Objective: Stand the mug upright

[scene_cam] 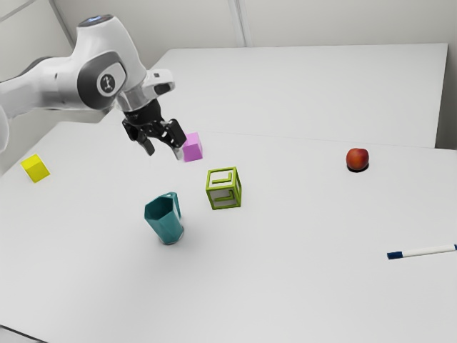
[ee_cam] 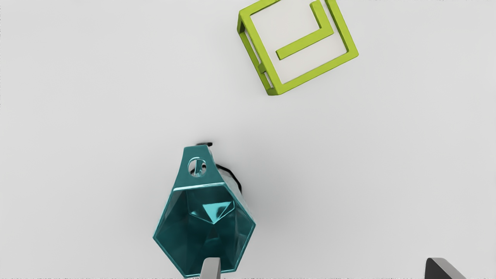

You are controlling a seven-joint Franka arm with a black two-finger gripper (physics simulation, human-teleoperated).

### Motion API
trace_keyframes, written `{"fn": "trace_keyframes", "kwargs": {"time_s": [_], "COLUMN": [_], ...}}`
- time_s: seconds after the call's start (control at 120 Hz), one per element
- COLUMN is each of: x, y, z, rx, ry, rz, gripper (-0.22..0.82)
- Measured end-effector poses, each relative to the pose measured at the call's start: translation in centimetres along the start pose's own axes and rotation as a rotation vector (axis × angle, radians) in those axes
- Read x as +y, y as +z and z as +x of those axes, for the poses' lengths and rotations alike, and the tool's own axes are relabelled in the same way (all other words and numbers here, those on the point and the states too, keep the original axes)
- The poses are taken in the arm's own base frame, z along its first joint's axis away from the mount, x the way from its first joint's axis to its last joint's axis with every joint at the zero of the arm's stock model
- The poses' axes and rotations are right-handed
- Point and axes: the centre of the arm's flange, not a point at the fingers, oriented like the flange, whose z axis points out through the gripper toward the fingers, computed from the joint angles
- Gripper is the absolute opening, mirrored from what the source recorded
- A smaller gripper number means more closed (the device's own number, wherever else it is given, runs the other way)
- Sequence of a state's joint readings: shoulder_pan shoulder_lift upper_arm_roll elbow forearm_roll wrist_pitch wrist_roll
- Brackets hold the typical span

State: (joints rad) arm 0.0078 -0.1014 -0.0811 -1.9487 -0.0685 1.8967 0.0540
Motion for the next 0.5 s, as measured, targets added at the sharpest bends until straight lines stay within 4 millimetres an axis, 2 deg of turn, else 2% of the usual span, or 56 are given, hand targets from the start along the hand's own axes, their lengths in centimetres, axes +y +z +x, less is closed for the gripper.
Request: {"fn": "trace_keyframes", "kwargs": {"time_s": [0.225,0.5], "x": [0.7,1.4], "y": [-3.0,-6.7], "z": [1.6,2.1], "rx": [-0.019,-0.026], "ry": [0.019,0.040], "rz": [0.002,0.018], "gripper": [0.58,0.58]}}
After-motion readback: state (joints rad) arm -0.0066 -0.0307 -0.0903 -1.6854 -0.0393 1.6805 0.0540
